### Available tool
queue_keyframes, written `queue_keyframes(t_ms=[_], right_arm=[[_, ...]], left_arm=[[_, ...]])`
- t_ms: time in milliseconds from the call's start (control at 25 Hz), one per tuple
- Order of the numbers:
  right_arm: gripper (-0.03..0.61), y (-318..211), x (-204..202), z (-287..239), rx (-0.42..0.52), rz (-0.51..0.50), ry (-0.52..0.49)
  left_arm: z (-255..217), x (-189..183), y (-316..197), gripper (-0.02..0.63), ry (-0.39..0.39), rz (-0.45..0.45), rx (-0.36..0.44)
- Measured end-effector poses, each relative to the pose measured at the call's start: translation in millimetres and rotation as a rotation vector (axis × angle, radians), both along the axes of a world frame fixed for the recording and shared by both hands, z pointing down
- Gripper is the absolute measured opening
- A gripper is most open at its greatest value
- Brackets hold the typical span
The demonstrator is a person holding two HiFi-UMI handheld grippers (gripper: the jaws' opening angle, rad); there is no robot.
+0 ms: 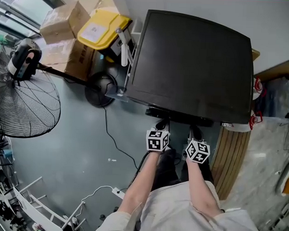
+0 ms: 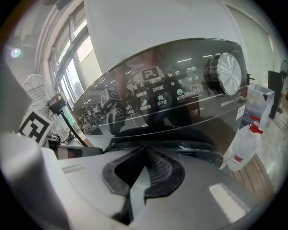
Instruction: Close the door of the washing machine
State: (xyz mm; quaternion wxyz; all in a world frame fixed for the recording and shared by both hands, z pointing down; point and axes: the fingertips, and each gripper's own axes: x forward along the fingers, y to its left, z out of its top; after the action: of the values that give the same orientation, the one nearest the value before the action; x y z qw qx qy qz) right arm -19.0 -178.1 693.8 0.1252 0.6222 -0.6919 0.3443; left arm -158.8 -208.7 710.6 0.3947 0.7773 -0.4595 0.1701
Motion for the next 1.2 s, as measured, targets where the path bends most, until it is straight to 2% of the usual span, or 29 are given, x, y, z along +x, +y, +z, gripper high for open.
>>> queue_keyframes(t_ms=[440, 920, 1040, 1200], right_arm=[[-0.002, -5, 0, 1, -0.030, -0.024, 0.034], [0.002, -10, 1, 0, -0.028, 0.019, 0.018], [0.003, -17, 5, -1, -0.030, -0.009, 0.016], [0.003, -15, 2, 0, -0.043, -0.035, 0.027]], left_arm=[[2, 1, -5, 0.005, -0.018, -0.015, -0.012], [1, -1, -13, 0.001, 0.011, -0.088, -0.022], [0, 4, -20, 0.002, -0.009, -0.073, -0.044], [0, 1, -17, 0.003, 0.009, -0.055, -0.046]])
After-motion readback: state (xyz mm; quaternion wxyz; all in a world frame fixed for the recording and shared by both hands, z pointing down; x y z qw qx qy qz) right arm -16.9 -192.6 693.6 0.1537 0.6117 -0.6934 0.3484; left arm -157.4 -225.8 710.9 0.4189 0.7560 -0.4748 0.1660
